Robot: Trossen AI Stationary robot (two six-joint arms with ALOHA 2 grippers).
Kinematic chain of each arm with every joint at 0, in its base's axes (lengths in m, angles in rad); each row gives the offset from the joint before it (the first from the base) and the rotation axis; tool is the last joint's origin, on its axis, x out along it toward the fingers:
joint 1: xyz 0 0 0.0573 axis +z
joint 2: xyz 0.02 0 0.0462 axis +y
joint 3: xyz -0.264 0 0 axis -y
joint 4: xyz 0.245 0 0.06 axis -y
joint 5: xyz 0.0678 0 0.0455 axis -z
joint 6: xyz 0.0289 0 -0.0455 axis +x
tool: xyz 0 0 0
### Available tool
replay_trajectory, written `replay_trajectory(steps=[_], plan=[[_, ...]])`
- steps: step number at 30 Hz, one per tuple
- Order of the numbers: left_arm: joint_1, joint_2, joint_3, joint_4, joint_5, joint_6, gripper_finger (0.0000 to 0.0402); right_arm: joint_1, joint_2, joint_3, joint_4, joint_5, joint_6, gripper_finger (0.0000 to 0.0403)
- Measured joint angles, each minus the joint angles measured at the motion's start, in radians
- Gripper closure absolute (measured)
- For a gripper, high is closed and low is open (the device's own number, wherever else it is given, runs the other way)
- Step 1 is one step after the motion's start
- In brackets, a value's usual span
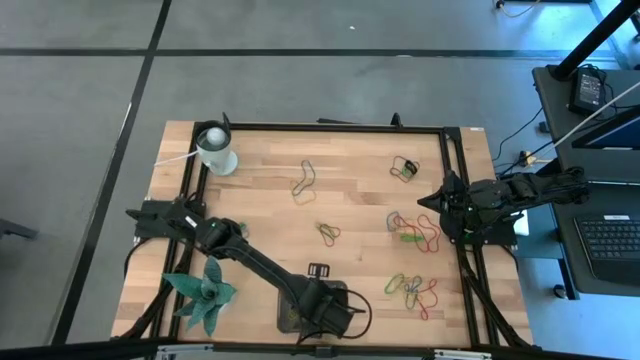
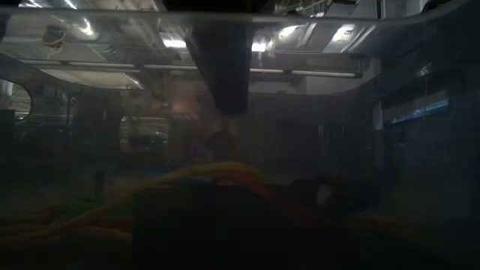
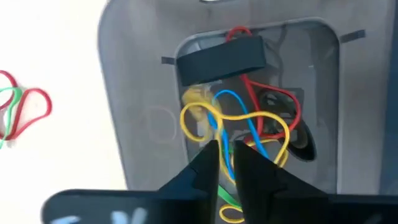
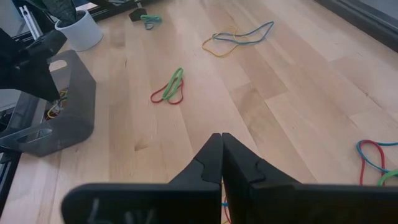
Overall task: Pick and place rubber bands into bin
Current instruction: Put the green rubber band into the black bin
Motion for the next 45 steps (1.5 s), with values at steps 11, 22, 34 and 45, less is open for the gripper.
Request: replay_trajectory(steps=[11, 22, 34, 45], plan=[[0.002, -0.018, 0.0, -0.013, 0.089, 0.028, 0.0297, 0.0, 0.0, 0.0, 0.0, 0.0, 0.0, 0.0398], [0.026, -0.166, 0.0, -0.142, -0.154, -0.024, 0.0365, 0.0, 0.0, 0.0, 0.0, 0.0, 0.0, 0.0398], [0.177, -0.299, 0.0, -0.231, -0.243, 0.057, 0.0398, 0.0, 0.0, 0.0, 0.003, 0.0, 0.0, 0.0398], [0.334, -0.302, 0.0, -0.232, -0.159, 0.341, 0.04, 0.0, 0.0, 0.0, 0.024, 0.003, 0.003, 0.0398]])
